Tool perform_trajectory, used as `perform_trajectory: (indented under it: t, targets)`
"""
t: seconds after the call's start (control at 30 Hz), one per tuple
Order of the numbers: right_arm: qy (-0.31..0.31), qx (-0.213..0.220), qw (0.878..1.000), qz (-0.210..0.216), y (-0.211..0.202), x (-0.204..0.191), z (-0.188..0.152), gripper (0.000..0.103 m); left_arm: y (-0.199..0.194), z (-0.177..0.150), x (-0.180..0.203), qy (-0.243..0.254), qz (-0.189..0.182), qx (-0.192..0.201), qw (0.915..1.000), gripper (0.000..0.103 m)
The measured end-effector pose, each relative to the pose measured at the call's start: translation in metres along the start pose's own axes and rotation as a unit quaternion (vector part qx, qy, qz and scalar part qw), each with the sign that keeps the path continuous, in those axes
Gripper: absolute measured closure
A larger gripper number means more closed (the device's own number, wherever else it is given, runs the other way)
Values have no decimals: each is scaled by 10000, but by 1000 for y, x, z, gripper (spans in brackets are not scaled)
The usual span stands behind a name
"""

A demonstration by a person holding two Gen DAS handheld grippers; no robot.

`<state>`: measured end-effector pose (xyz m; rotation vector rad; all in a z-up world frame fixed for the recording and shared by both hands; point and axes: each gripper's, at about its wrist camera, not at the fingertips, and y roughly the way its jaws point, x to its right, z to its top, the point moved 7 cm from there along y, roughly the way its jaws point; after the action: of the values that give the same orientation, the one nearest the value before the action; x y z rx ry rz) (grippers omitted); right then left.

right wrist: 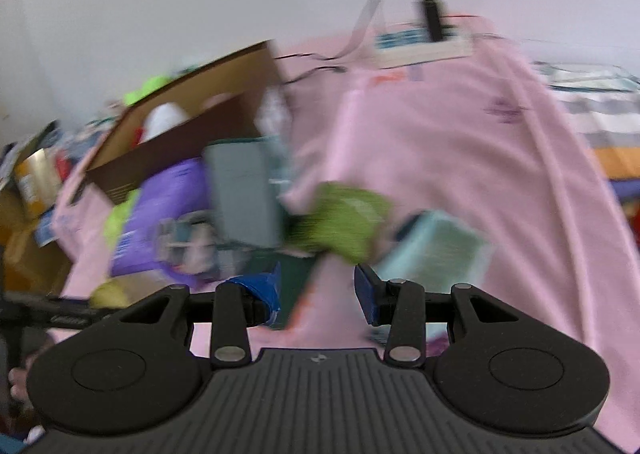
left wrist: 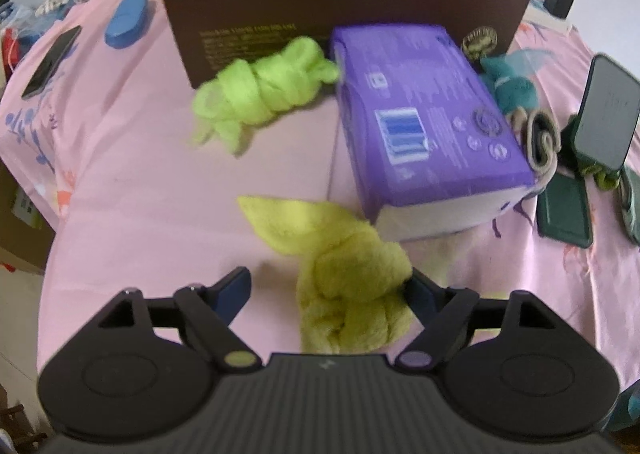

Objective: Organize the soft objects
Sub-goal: 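Grasp the yellow towel plush with the left gripper while the right gripper grasps the light teal cloth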

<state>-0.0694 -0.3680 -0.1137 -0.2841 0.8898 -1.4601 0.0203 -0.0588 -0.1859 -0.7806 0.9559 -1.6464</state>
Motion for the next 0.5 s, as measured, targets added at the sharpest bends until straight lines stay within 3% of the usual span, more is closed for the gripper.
perform_trajectory:
  t: [0.17,0.3,0.5]
  targets:
    - [796,-25,9948,-629,2,58,-3,78,10,-3,0,-84,-6,-138,9999,21]
    - [1727,-160,9840,-412,15,86,-7,78,9,0,1,-48,15,-77,10000,23]
    - [1875,-312,9811,-366,41,95,-11,78,10,4,-2,-55,6,-23,10000,25]
